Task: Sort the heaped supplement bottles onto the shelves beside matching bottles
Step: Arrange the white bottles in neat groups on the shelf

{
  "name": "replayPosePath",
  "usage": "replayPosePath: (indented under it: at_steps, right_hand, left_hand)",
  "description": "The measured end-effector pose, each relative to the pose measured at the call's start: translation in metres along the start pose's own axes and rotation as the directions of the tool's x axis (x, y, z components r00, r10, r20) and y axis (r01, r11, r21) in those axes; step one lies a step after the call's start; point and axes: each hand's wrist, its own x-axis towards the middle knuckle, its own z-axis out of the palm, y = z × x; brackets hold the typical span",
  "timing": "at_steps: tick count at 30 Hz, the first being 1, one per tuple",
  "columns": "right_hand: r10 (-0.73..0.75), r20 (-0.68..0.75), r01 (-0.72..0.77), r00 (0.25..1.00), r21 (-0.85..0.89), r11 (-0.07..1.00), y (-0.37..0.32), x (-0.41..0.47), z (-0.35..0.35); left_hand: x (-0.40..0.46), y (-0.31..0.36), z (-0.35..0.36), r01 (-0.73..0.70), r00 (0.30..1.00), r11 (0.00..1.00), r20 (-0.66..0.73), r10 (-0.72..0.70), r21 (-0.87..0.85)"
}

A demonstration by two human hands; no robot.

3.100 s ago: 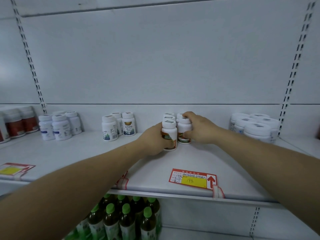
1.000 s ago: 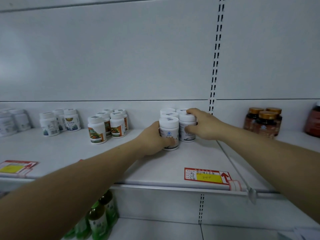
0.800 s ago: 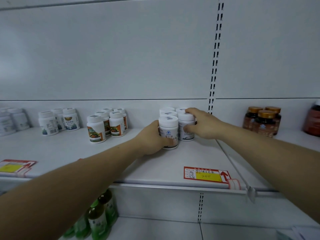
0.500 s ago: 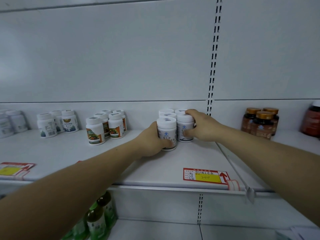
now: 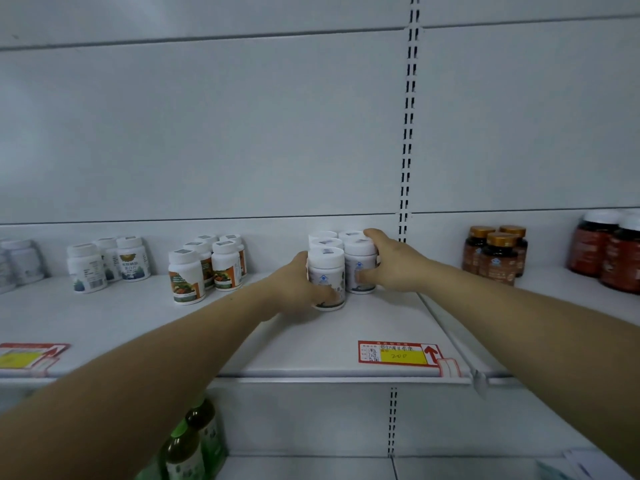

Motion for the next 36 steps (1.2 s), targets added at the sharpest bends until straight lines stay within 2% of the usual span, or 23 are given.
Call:
replayPosePath:
  at_steps: [2,5,9,15,17,25,32,36]
  right_hand:
    - [0.008,-0.003,-0.008,1.000,-0.032,0.999,-0.002,-0.003,-0.007]
    - [0.024,-0.032,-0.028,0.999,-0.144,0.989,-0.003,-0.011,-0.028]
    - [0.060,-0.084,-0.077,0.995,-0.217,0.973,0.000,-0.028,-0.064]
    - [0.169,-0.210,-0.217,0.963,-0.232,0.948,0.038,-0.059,-0.116]
    - [0.209,-0.235,-0.260,0.949,-0.218,0.941,0.056,-0.068,-0.126]
    - [0.249,-0.209,-0.291,0.946,-0.207,0.934,0.142,-0.077,-0.142]
    - [0.148,-0.026,-0.150,0.989,-0.134,0.980,0.216,-0.052,-0.146]
    - [0.043,0.002,-0.043,0.999,-0.034,0.998,0.235,-0.040,-0.142]
  left_hand:
    - [-0.003,0.002,-0.007,0.016,1.000,1.000,0.006,-0.016,0.021]
    - [-0.009,0.010,-0.017,-0.035,0.999,0.994,-0.016,0.037,0.104]
    - [-0.015,0.026,-0.024,-0.139,0.985,0.924,-0.049,0.166,0.355]
    - [-0.020,0.068,0.000,-0.308,0.942,0.874,-0.007,0.335,0.377]
    - [-0.020,0.080,0.016,-0.331,0.936,0.874,0.005,0.352,0.355]
    - [0.016,0.119,0.104,-0.233,0.972,0.940,0.073,0.221,0.248]
    - [0.064,0.162,0.178,-0.048,0.999,0.995,0.028,0.046,0.083]
    - [0.073,0.178,0.203,-0.032,0.999,0.999,-0.029,0.033,0.032]
